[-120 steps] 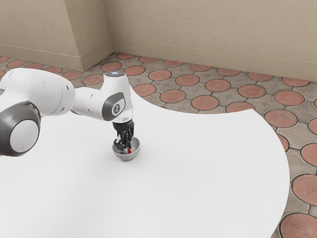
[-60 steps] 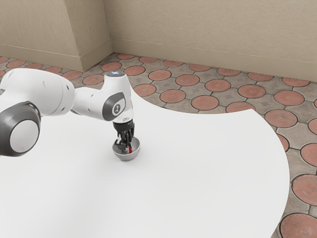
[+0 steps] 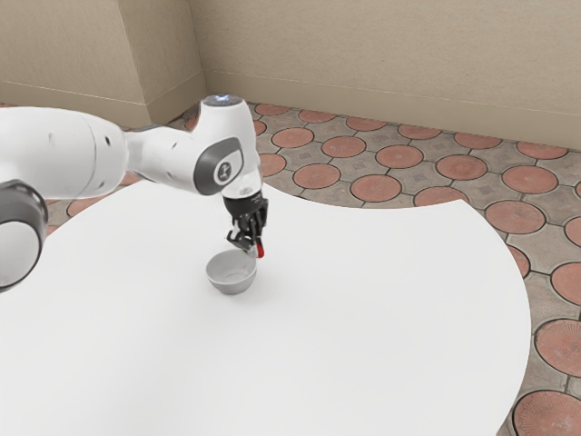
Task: Take strawberry from the bowl
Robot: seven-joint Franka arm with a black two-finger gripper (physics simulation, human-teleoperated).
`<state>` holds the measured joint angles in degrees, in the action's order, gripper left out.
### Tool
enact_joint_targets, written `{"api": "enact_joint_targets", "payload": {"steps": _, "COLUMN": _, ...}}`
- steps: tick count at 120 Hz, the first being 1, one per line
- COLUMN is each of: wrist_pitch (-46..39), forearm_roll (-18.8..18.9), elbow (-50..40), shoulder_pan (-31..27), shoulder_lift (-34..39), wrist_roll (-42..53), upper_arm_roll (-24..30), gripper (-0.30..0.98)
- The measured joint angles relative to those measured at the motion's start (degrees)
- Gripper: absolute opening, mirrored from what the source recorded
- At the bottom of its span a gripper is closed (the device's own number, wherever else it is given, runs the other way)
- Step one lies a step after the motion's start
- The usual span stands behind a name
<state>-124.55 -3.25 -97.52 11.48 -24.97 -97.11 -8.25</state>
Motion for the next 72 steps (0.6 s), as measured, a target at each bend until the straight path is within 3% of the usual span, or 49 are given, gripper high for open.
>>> {"api": "enact_joint_targets", "payload": {"steps": 43, "wrist_pitch": 1.5, "forearm_roll": 0.7, "elbow": 8.3, "shoulder_pan": 8.3, "shoulder_lift": -7.1, "wrist_roll": 0.2, "upper_arm_roll": 0.6, "gripper": -0.10}}
{"api": "enact_joint_targets", "payload": {"steps": 72, "wrist_pitch": 1.4, "forearm_roll": 0.5, "elbow": 13.3, "shoulder_pan": 9.2, "shoulder_lift": -13.7, "wrist_roll": 0.3, "upper_arm_roll": 2.3, "gripper": -0.10}}
